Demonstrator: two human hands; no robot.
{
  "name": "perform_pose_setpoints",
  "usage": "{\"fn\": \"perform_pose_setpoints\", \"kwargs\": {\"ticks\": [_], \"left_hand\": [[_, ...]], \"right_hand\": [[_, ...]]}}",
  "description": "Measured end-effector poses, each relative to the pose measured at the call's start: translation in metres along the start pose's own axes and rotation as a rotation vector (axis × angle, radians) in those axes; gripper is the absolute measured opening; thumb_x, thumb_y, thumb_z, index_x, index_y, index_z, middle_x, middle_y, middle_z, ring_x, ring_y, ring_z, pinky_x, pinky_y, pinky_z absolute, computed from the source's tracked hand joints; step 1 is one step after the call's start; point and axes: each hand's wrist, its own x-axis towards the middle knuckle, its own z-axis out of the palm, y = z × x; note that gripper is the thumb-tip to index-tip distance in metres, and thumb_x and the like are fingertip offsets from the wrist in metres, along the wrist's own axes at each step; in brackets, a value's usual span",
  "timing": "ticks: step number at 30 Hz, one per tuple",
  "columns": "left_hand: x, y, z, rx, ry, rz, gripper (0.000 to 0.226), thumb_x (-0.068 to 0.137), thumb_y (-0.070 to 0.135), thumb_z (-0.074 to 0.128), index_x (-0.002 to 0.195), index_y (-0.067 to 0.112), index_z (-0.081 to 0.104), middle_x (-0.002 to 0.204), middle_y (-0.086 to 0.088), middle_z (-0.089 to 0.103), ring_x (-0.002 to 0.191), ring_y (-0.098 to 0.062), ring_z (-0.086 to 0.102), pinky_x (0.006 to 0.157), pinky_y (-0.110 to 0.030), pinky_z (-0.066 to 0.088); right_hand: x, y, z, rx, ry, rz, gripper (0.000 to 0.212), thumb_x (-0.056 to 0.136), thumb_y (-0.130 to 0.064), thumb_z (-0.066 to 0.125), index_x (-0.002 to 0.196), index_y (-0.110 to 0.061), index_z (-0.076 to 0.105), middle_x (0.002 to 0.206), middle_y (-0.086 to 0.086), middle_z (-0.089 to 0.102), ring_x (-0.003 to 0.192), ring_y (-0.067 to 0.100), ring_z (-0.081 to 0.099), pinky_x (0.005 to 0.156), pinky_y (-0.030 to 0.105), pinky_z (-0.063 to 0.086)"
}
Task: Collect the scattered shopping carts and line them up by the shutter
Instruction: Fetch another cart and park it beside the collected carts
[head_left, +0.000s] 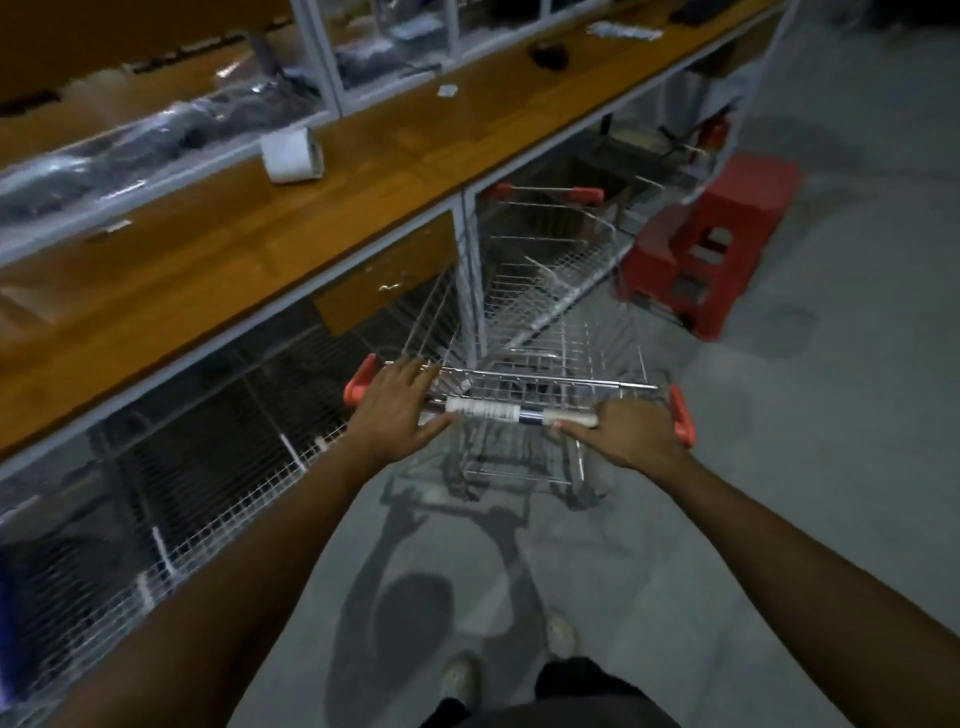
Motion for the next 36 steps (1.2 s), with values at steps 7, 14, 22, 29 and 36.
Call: {"fn": "perform_pose_setpoints", "kwargs": {"ticks": [7,14,22,29,36], "left_hand": [[0.006,-0.03,0.021,0.026,-0.136,0.05,0.09,0.088,0.084,0.01,0.14,0.019,0.047,0.133,-0.015,0.058,0.123,-0.032,0.051,0.11,-0.053,0.035],[0.01,-0.05,0.013,0.059,-0.16,0.214,0.096,0.083,0.088,0.002,0.116,0.021,0.061,0.111,-0.007,0.068,0.105,-0.025,0.062,0.097,-0.049,0.045],[0.015,-0.049,0.003,0.128,-0.135,0.366,0.072,0.093,0.076,0.02,0.112,0.02,0.06,0.108,-0.008,0.069,0.101,-0.028,0.064,0.094,-0.046,0.044],[0.034,-0.033,0.002,0.089,-0.111,0.46,0.082,0.089,0.084,0.012,0.117,0.024,0.059,0.112,-0.004,0.07,0.102,-0.024,0.066,0.092,-0.045,0.05],[0.046,-0.004,0.002,0.104,-0.134,0.559,0.072,0.094,0.075,0.026,0.127,0.018,0.057,0.118,-0.01,0.068,0.109,-0.028,0.064,0.092,-0.044,0.048]], "right_hand": [[-0.012,-0.012,-0.012,0.046,-0.042,0.06,0.095,0.068,-0.102,0.021,0.062,-0.018,0.064,0.058,-0.002,0.059,0.058,0.013,0.055,0.065,0.031,0.045],[-0.032,-0.031,-0.009,0.025,-0.068,0.118,0.102,0.062,-0.106,0.012,0.069,-0.022,0.068,0.068,-0.001,0.064,0.068,0.018,0.059,0.077,0.036,0.05],[-0.06,-0.047,-0.02,0.074,-0.101,0.241,0.101,0.066,-0.103,0.017,0.073,-0.018,0.071,0.071,-0.001,0.065,0.069,0.018,0.059,0.082,0.039,0.046],[-0.091,-0.045,-0.035,0.095,-0.115,0.37,0.084,0.074,-0.097,0.025,0.079,-0.026,0.07,0.083,-0.002,0.07,0.085,0.016,0.067,0.098,0.045,0.041],[-0.121,-0.036,-0.037,0.068,-0.118,0.464,0.086,0.077,-0.096,0.023,0.083,-0.025,0.072,0.082,-0.004,0.071,0.083,0.014,0.066,0.099,0.045,0.042]]}}
